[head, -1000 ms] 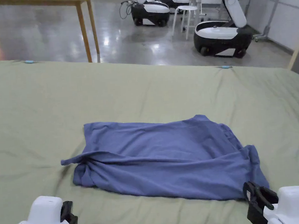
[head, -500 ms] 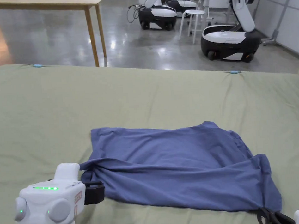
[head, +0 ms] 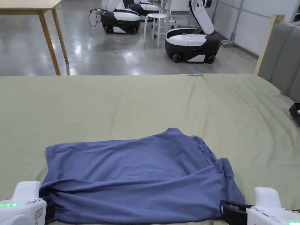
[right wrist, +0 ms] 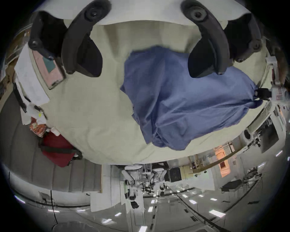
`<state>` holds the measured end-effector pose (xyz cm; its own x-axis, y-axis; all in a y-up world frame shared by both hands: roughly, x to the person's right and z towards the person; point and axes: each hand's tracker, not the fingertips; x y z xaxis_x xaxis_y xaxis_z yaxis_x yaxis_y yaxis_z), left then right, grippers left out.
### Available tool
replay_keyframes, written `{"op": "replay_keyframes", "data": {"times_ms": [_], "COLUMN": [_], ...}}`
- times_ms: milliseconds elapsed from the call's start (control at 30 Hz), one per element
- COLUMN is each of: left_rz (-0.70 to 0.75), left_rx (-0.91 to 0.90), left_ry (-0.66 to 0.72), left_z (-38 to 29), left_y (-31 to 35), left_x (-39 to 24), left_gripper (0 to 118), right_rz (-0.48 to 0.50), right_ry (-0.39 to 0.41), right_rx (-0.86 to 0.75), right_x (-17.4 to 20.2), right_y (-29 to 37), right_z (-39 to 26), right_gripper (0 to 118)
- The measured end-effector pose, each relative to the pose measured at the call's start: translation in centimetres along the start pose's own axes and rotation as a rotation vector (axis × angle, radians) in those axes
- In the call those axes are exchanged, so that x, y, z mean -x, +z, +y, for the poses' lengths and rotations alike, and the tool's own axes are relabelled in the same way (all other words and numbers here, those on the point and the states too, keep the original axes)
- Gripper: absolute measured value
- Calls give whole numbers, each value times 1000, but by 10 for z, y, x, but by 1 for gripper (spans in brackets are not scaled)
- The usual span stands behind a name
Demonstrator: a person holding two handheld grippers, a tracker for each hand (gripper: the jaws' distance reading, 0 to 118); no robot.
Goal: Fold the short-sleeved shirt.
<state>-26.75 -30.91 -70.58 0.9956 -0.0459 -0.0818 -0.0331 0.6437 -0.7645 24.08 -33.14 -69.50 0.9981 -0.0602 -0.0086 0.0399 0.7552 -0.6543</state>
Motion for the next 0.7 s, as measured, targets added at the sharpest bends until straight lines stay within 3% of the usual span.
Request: {"op": "replay_keyframes", "data": {"times_ms": [33, 67, 100, 167, 200, 233, 267, 333, 367, 467, 700], "left_rz": [6, -9, -15, -22, -24, -25, -29, -34, -49, -80, -105], "left_rx": [-1, 0, 2, -7, -16, -36, -53, -80, -95, -146, -178], "left_ry": [4, 16, 23, 24, 23, 19, 22, 34, 49, 64, 82], "left_z": [1, 1, 2, 5, 6, 7, 10, 12, 13, 14, -24], "left_y": [2, 4, 7, 10, 16, 23, 27, 40, 49, 74, 124], "left_x": [0, 2, 2, 8, 7, 6, 10, 11, 12, 22, 48], "left_gripper": [14, 11, 9, 7, 6, 5, 5, 2, 2, 2, 2], "right_rz": [-10, -7, 29, 96, 121, 144, 187, 136, 157, 200, 230], "right_ry": [7, 25, 40, 36, 20, 28, 40, 90, 103, 73, 95], "right_rx": [31, 122, 163, 219, 194, 159, 157, 108, 81, 45, 21], "right_x": [3, 5, 6, 4, 4, 5, 7, 16, 18, 19, 15], "right_y": [-10, -21, -26, -31, -25, -17, -10, 6, 17, 49, 115], "right_z": [3, 8, 8, 10, 13, 17, 22, 31, 33, 44, 24], "right_gripper": [111, 102, 74, 50, 24, 20, 19, 19, 19, 19, 19]}}
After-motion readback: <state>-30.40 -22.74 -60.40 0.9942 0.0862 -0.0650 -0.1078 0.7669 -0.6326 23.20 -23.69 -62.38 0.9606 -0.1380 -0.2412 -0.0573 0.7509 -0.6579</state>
